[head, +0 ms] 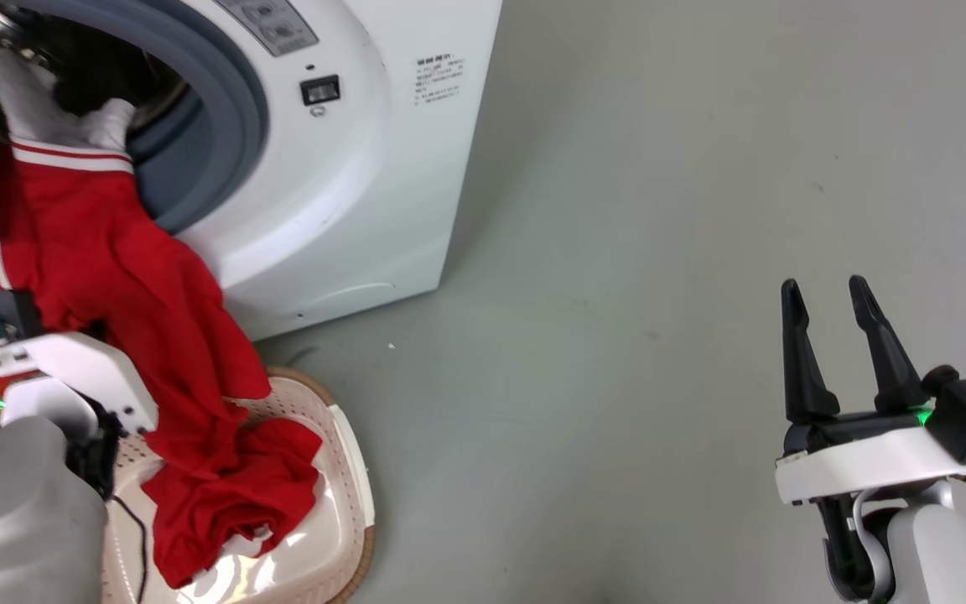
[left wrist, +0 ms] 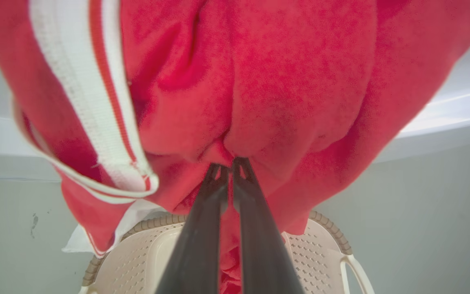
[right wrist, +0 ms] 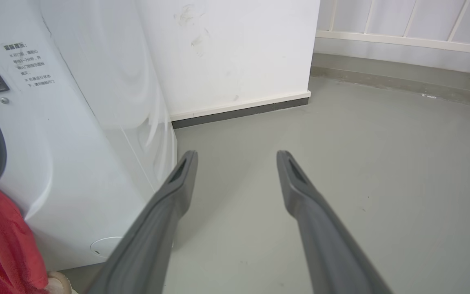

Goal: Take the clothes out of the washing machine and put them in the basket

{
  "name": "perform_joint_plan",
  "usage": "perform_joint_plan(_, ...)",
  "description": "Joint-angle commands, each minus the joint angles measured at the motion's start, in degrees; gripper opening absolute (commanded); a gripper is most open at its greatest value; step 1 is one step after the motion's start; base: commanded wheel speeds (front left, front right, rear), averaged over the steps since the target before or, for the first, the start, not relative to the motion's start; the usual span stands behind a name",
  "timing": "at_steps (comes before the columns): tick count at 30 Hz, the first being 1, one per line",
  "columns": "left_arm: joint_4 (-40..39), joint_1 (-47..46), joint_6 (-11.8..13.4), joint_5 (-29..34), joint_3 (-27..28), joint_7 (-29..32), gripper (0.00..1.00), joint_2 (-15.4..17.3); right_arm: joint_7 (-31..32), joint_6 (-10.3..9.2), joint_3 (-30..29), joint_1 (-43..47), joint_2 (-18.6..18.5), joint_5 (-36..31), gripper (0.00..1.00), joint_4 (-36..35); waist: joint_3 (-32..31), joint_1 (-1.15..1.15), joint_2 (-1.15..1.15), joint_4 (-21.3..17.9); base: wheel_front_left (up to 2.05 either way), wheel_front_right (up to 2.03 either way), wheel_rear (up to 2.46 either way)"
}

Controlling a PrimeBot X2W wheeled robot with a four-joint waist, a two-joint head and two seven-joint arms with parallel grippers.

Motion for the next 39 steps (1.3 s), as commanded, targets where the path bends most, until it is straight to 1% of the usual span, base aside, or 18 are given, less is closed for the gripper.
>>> perform_joint_plan(1, -0.23, 1.4, -0.14, -0.31, -0.18, -1.97, 0.0, -0.73, -0.1, -0.02, -0.39, 0.89, -0.01, -0.46, 1.0, 0.06, -2.57, 0.0, 0.0, 1.64, 0.0, 0.0, 0.0)
perform_joint_plan(7, -1.83, 5.63, -0.23, -0.74, -0.54, -8.11, 0.0, -3.25, -0.1, -0.02, -0.82, 2.43, -0.01, -2.07, 1.0, 0.41, -6.6, 0.0, 0.0, 3.67, 0.0, 0.0, 0.0)
perform_joint_plan(11, -4.35, 8.54, -0.02, -0.88, -0.77, -10.3, 0.0, -4.64, -0.1, -0.02, -1.24, 3.91, -0.02, -3.27, 1.0, 0.66, -9.08, 0.0, 0.0, 4.77, 0.0, 0.0, 0.0)
perform_joint_plan(15, -9.33, 12.22, 0.31, -0.43, -1.12, -11.37, 0.0, -5.96, 0.12, -0.02, -2.0, 5.29, -0.01, -4.2, 1.0, 0.71, -11.47, 0.0, 0.0, 5.98, 0.0, 0.0, 0.0)
perform_joint_plan(21, -20.84, 20.17, 1.24, 0.49, -1.88, -11.71, 0.0, -8.3, 1.29, -0.02, -2.75, 6.99, 0.0, -5.24, 1.0, -0.55, -13.43, 0.0, 0.0, 7.93, 0.0, 0.0, 0.0)
perform_joint_plan(22, -20.84, 20.17, 1.24, 0.49, -1.88, -11.71, 0.0, -8.3, 1.29, -0.02, -2.75, 6.99, 0.0, -5.24, 1.0, -0.55, -13.43, 0.0, 0.0, 7.93, 0.0, 0.0, 0.0)
perform_joint_plan(27, -33.41, 28.72, 2.92, 0.88, -2.19, -11.75, 0.0, -10.11, 2.32, -0.02, -2.64, 7.8, 0.0, -5.8, 1.0, -1.72, -13.79, 0.0, 0.0, 9.31, 0.0, 0.0, 0.0)
perform_joint_plan(34, -51.2, 40.15, 5.41, 1.26, -3.69, -7.28, 0.0, -11.74, 3.23, -0.02, -3.04, 8.15, 0.0, -6.37, 1.0, -3.15, -13.16, 0.0, 0.0, 11.76, 0.0, 0.0, 0.0)
perform_joint_plan(37, -56.62, 43.62, 6.43, 0.52, -3.84, -5.42, 0.0, -12.9, 3.44, -0.02, -2.98, 7.63, -0.01, -6.53, 1.0, -3.85, -12.21, 0.0, 0.0, 12.77, 0.0, 0.0, 0.0)
perform_joint_plan(39, -58.35, 45.47, 6.86, -0.13, -4.15, -4.23, 0.0, -13.58, 3.5, -0.02, -2.84, 7.13, 0.0, -6.55, 1.0, -4.26, -11.27, 0.0, 0.0, 13.39, 0.0, 0.0, 0.0)
